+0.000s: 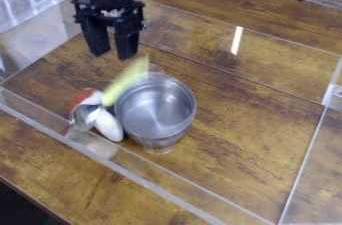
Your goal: Move the green spoon to the left
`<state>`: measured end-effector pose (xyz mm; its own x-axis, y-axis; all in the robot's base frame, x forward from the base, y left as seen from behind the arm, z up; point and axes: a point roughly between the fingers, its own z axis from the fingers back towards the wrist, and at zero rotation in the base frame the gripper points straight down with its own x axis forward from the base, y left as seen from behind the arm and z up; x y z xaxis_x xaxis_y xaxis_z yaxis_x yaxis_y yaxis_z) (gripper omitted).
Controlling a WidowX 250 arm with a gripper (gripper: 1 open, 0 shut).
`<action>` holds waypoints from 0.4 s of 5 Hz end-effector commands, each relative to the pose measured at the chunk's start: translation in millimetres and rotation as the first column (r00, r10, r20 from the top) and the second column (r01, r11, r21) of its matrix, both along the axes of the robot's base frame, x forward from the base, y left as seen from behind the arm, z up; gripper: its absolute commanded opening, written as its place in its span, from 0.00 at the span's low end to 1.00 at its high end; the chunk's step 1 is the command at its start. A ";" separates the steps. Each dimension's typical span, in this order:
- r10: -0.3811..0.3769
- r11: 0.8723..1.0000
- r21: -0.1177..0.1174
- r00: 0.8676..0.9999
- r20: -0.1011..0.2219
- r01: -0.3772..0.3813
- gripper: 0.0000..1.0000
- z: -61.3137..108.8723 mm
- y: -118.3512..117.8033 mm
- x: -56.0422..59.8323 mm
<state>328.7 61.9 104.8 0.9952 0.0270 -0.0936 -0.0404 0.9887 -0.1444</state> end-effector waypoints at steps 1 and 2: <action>-0.120 0.993 0.006 0.992 0.037 0.120 1.00 7.7 -27.3 3.9; -0.239 0.971 -0.007 0.971 0.019 0.239 1.00 -3.8 -50.0 -2.6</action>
